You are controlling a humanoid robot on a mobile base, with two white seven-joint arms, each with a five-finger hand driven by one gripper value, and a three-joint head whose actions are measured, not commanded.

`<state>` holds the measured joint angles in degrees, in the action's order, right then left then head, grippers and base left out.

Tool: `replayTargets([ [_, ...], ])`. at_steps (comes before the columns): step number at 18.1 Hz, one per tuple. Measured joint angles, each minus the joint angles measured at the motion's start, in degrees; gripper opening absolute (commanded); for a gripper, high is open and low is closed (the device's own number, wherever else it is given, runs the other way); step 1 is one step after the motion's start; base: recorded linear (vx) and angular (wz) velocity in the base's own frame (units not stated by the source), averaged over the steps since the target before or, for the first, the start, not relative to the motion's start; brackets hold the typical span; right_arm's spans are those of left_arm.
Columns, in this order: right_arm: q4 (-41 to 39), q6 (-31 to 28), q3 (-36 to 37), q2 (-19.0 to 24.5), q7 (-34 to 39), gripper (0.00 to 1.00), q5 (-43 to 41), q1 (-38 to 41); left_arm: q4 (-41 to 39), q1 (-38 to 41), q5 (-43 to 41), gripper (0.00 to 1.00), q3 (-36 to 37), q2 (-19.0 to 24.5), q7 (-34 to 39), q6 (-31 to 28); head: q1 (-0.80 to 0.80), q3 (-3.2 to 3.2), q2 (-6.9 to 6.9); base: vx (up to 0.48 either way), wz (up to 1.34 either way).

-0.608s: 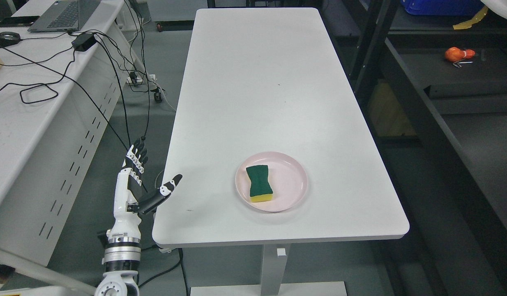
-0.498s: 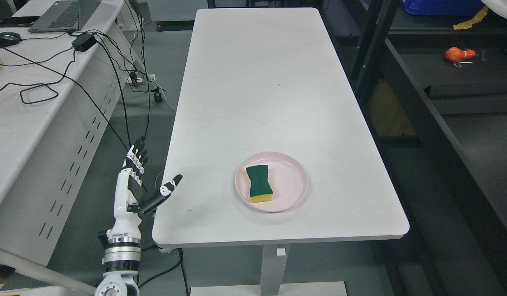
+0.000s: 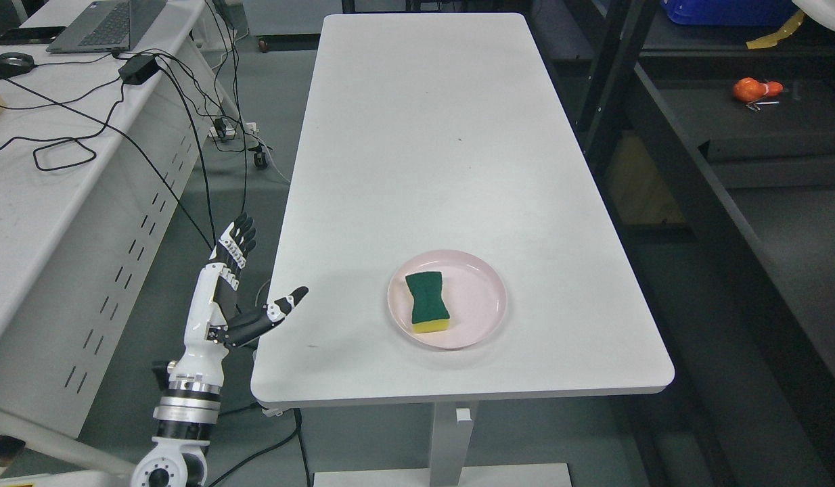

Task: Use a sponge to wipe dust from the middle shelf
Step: 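Raise the left hand and open it above the table edge, then reach the left hand over the pink plate toward the sponge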

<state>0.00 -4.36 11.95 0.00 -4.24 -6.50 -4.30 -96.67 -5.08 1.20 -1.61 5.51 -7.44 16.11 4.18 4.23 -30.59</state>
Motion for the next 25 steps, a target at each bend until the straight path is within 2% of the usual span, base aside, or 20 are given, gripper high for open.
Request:
replayTargets([
  [4, 0.0, 0.0, 0.0, 0.0, 0.0, 1.0, 0.0, 0.0, 1.9, -5.39, -8.15, 0.96, -0.66, 6.58, -8.81, 7.32, 0.0, 0.0, 0.0, 0.0, 0.0],
  [10, 0.0, 0.0, 0.0, 0.0, 0.0, 1.0, 0.0, 0.0, 6.86, -18.38, -32.73, 0.94, 0.81, 16.18, -14.56, 24.15, 0.0, 0.0, 0.0, 0.0, 0.0],
  [14, 0.0, 0.0, 0.0, 0.0, 0.0, 1.0, 0.0, 0.0, 10.58, -27.89, -47.89, 0.9, 5.73, 20.13, -16.7, 28.07, 0.0, 0.0, 0.0, 0.0, 0.0],
  [18, 0.0, 0.0, 0.0, 0.0, 0.0, 1.0, 0.0, 0.0, 15.04, -35.07, -58.67, 0.9, 11.28, 20.89, -17.3, 28.83, 0.0, 0.0, 0.0, 0.0, 0.0],
  [25, 0.0, 0.0, 0.0, 0.0, 0.0, 1.0, 0.0, 0.01, 21.35, -42.29, -67.45, 0.87, 19.6, 15.86, -17.41, 28.91, 0.0, 0.0, 0.0, 0.0, 0.0],
])
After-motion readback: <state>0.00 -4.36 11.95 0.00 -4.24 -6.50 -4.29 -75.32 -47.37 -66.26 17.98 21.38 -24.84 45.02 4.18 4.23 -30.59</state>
